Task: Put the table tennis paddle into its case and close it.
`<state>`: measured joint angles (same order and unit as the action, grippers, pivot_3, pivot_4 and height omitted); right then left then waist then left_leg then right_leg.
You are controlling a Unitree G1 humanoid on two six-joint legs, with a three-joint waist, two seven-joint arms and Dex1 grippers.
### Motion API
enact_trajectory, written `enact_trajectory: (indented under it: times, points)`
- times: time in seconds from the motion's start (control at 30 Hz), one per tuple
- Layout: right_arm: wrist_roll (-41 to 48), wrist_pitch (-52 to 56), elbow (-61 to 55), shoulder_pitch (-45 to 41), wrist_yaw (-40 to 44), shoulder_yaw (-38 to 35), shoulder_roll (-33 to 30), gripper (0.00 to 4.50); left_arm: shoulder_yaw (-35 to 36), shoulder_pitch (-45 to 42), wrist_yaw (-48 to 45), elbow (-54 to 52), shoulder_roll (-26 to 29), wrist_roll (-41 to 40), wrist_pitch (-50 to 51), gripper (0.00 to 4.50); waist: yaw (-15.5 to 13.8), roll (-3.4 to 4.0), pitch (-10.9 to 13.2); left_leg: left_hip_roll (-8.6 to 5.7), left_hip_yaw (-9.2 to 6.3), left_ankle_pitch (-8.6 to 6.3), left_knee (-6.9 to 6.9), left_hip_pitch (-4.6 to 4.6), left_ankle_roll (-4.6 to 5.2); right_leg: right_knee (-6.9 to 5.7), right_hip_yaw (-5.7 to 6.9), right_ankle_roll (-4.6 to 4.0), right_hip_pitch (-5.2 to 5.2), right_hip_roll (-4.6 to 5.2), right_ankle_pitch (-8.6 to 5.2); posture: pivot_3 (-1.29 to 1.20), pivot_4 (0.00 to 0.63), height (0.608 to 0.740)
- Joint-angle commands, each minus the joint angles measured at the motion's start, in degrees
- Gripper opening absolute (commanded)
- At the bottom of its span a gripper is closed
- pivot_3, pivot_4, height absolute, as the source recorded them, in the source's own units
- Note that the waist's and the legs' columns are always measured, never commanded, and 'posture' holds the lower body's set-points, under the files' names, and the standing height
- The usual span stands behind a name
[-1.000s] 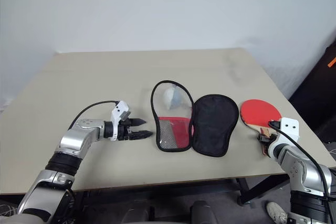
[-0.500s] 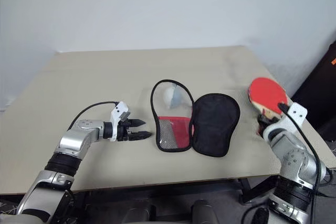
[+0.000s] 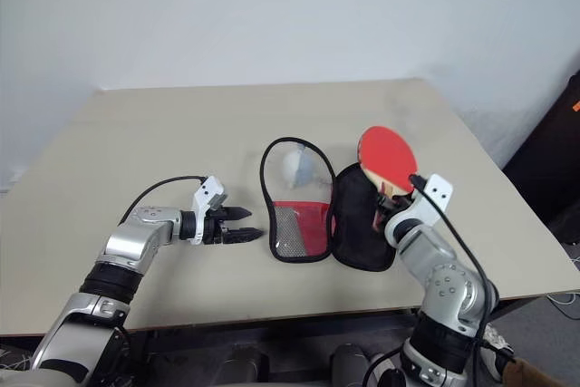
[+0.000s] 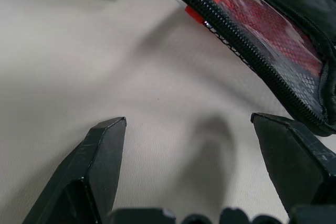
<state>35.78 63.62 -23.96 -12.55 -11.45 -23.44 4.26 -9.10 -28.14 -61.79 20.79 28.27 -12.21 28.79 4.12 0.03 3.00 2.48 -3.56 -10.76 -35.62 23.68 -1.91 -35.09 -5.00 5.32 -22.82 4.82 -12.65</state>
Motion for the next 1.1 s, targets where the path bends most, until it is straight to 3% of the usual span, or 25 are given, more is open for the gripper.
enact_trajectory:
  times: [0.03,1.1]
  points:
    - [-0.17,-1.05,-4.14,0.08,-0.44,2.92,0.55,1.13,-0.02,-2.24,-0.36,-0.51,-0.3,-0.16,-0.06,4.03,0.0,0.0,0.0,0.0,0.0,0.0,0.0,0.0,0.0,-0.02,0.0,0.0,-0.01,0.0,0.0,0.0,0.0,0.74]
    - [-3.14,0.34,-7.01,10.77,-0.47,8.2,-0.48,1.13,-0.27,-3.6,-0.74,1.19,-0.57,0.49,-0.76,4.03,-0.01,-0.04,-0.03,0.01,0.01,-0.01,0.03,0.03,-0.01,-0.04,-0.02,0.0,-0.12,0.0,0.0,0.0,0.0,0.74]
